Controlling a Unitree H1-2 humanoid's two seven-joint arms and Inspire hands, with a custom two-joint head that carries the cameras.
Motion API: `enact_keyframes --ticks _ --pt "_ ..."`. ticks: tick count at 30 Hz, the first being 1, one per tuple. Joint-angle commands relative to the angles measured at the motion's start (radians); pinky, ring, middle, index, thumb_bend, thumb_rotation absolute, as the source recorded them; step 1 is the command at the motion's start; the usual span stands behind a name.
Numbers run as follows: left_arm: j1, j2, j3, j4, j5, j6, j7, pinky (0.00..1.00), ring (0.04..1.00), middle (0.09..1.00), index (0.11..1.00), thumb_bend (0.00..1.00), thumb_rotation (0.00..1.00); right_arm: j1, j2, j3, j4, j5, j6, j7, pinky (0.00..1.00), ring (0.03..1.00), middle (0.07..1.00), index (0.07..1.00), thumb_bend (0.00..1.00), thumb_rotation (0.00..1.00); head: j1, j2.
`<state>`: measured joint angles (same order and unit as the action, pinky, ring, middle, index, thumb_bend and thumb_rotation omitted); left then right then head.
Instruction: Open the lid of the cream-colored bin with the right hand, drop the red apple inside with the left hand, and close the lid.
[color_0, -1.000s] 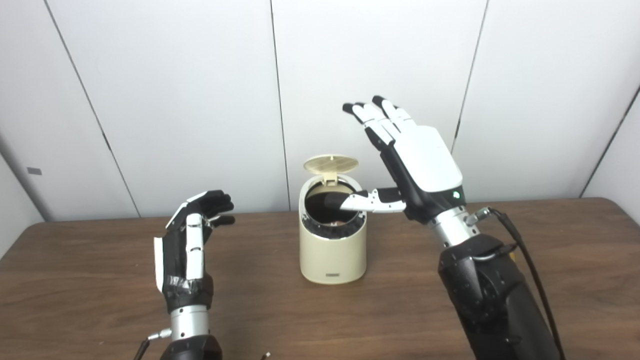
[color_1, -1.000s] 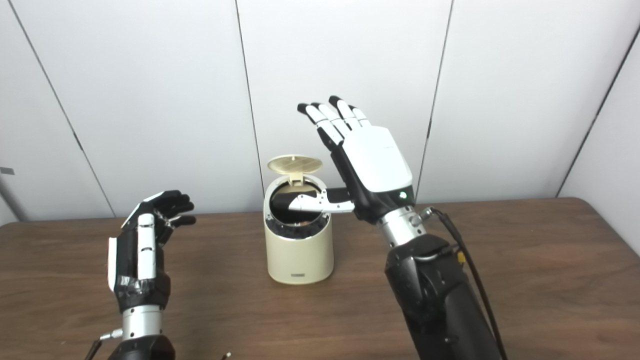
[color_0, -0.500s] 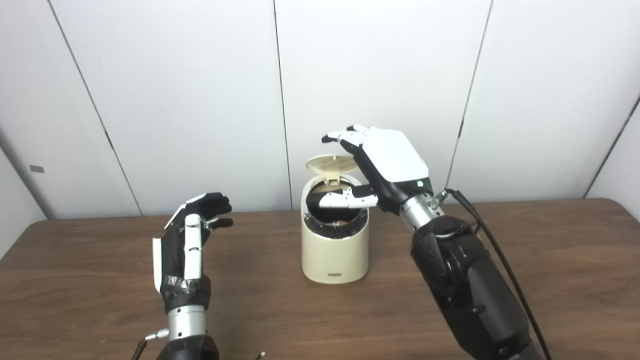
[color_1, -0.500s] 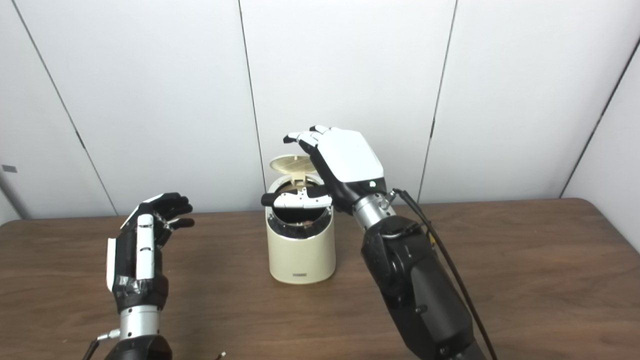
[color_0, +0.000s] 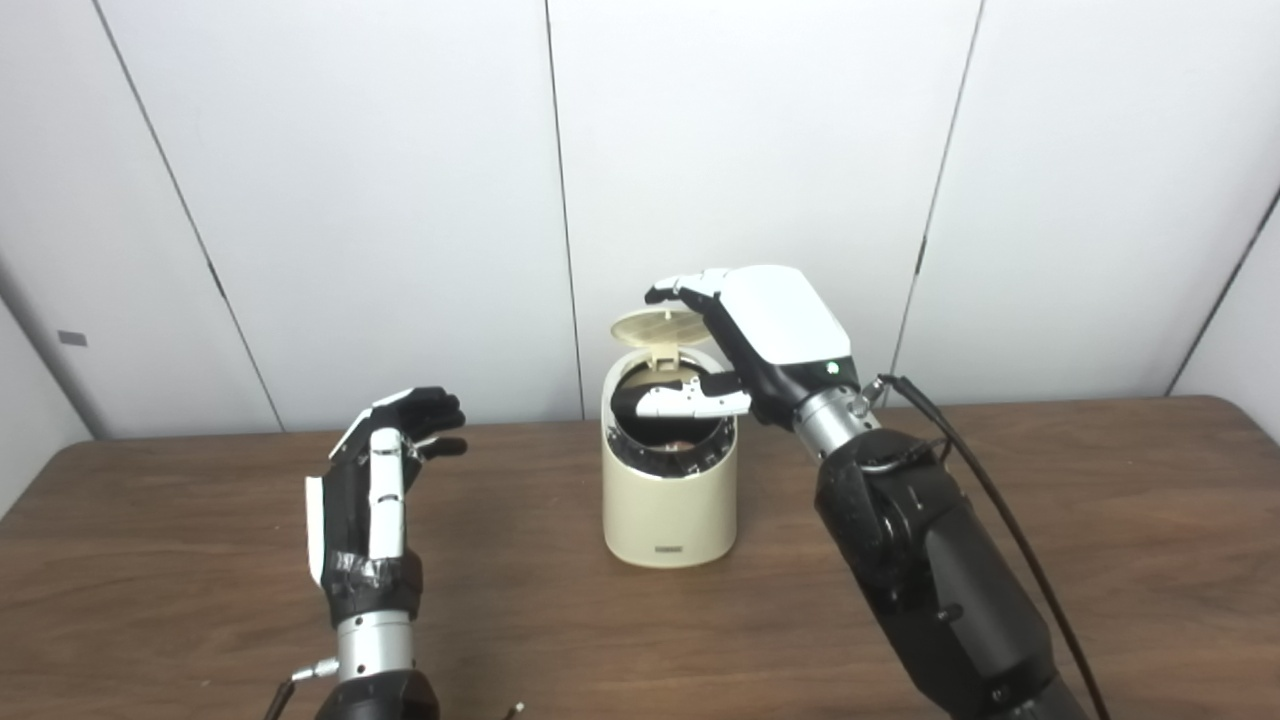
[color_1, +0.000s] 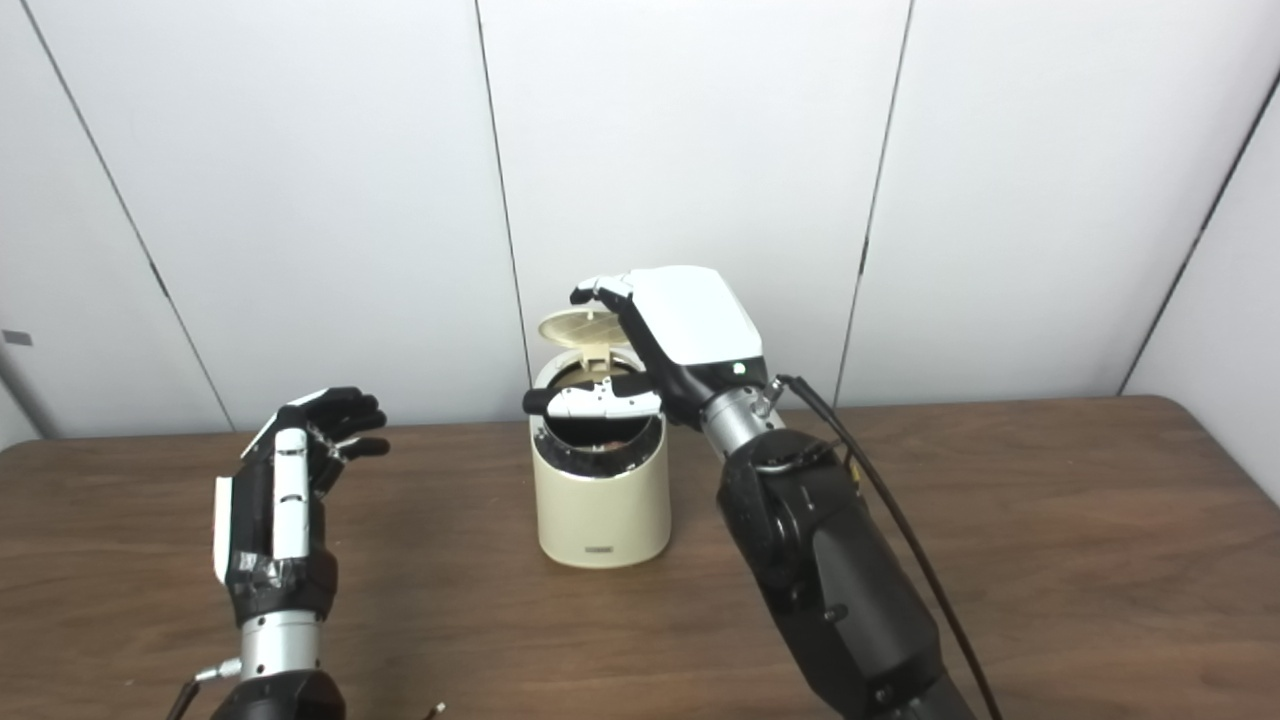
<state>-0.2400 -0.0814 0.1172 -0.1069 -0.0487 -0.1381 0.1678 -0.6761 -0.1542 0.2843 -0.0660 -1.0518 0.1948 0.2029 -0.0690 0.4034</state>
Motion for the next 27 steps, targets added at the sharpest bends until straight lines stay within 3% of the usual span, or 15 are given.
enact_keyframes --ticks 1,11,18,27 --pt "-0.037 -0.001 -0.001 -0.015 0.008 -0.035 0.003 0.55 0.631 0.628 0.601 0.29 0.77 -0.029 0.007 -0.012 -0.035 0.016 -0.014 -0.056 0.76 0.800 0.737 0.709 0.77 0.89 0.000 0.003" --pt "-0.045 -0.007 -0.002 -0.016 0.007 -0.036 0.006 0.54 0.625 0.625 0.597 0.27 0.76 0.001 0.007 -0.003 -0.050 0.035 -0.022 -0.107 0.73 0.750 0.657 0.615 0.76 0.91 0.002 0.004" --pt "-0.046 -0.013 -0.005 -0.026 0.013 -0.034 0.013 0.55 0.623 0.621 0.594 0.28 0.77 0.012 -0.004 0.005 -0.071 0.037 -0.023 -0.090 0.74 0.735 0.632 0.608 0.79 0.95 0.009 0.011" --pt "-0.041 -0.020 -0.012 -0.056 0.019 -0.020 0.019 0.55 0.624 0.620 0.594 0.28 0.78 0.045 -0.026 0.026 -0.101 0.036 -0.026 -0.050 0.74 0.742 0.646 0.615 0.76 0.90 0.017 0.026"
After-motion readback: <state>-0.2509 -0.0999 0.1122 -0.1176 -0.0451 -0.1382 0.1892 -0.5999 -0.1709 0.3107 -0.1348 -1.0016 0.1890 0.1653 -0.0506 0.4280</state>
